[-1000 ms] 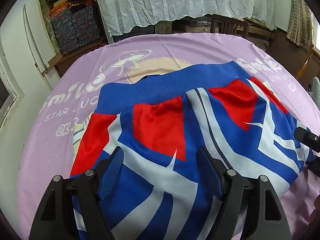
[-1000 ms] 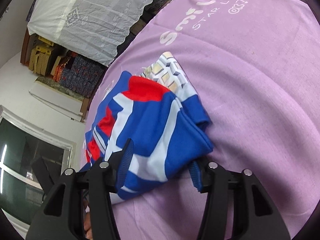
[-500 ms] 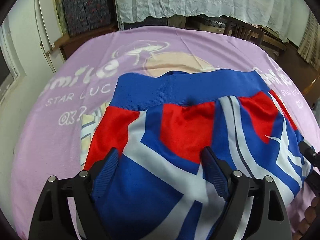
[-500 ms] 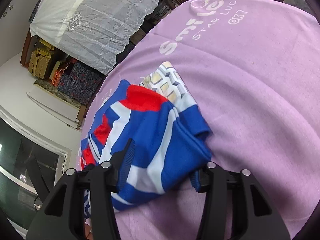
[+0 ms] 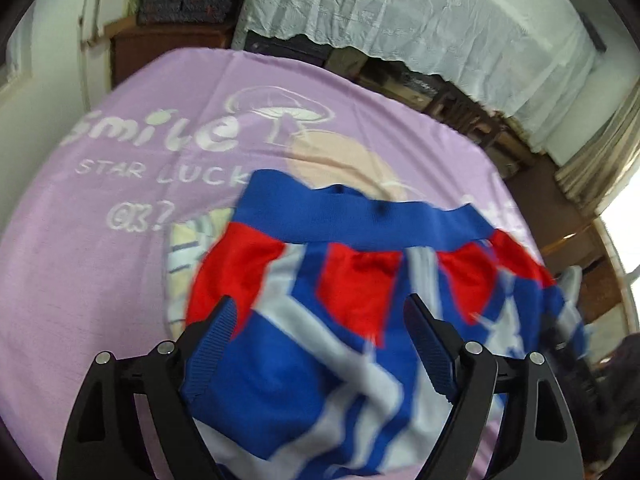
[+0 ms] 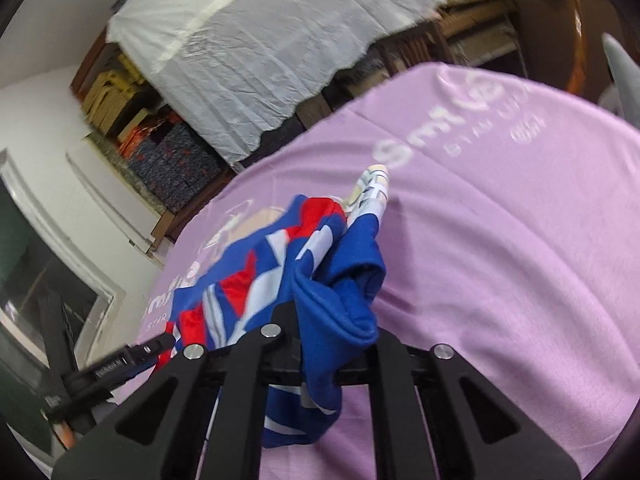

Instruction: Fold large clothes

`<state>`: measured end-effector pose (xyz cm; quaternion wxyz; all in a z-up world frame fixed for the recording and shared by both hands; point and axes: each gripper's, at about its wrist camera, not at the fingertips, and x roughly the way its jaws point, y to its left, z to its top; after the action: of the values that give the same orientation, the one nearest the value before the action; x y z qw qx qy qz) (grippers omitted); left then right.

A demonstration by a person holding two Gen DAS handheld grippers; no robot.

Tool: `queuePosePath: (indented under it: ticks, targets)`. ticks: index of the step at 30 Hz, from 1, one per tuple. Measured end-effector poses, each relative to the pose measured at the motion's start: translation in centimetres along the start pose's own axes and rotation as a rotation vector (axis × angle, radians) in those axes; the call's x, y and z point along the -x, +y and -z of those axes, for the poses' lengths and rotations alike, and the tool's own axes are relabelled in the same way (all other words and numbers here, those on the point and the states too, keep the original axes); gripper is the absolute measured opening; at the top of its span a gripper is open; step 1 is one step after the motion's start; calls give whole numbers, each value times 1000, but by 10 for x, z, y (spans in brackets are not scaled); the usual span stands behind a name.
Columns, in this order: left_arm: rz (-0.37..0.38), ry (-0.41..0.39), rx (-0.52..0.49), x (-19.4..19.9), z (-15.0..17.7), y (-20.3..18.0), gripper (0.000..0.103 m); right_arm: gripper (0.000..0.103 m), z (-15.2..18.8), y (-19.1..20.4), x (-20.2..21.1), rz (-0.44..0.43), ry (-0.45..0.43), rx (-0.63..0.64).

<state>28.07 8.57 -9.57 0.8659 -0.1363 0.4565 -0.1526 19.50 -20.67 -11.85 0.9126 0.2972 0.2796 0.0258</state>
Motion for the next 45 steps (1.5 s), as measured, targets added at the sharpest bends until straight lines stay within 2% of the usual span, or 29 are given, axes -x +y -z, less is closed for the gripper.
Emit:
queuePosePath:
  ticks: [3,5,7,11,12,15,17,18,19,22,27,30,36,41,45]
  targets:
    - [90,38,-59,5,-14,-34,86,7,5,23,9,-8,-43,107]
    - [140,59,-122,8,-20,-61,91,7,11,39,13,-12,-75,197]
    - [216,103,-201,5,-27,-96,98,7,18,51,16,-10,-94,270]
    - [282,217,-335,-15,-29,-155,99,7,28,64,16,-3,-102,361]
    - [269,245,-376,-23,-28,-169,99,7,29,64,15,-2,-99,369]
    - [122,258,-450,-46,-28,-191,99,7,34,69,14,3,-100,411]
    - [71,259,-458,-58,-29,-193,71,7,36,69,15,-4,-105,428]
    - [77,284,-453,-64,-29,-189,33,7,37,69,16,-7,-106,435]
    - [120,317,-423,-68,-31,-182,22,7,37,69,16,-10,-106,441]
    - [134,282,-385,-61,-41,-161,12,8,37,66,13,-16,-79,447]
    - [108,186,-396,-18,-48,-143,10,9,33,67,18,-66,-83,433]
    - [64,115,-396,13,-51,-120,10,9,37,89,26,-91,-112,500]
    - [27,61,-259,55,-55,-31,11,9,55,161,23,-173,-81,640]
    - [-69,91,-177,55,-45,37,12,9,90,217,-1,-215,0,773]
    - [-180,197,-132,26,-29,81,15,9,126,244,-31,-244,140,842]
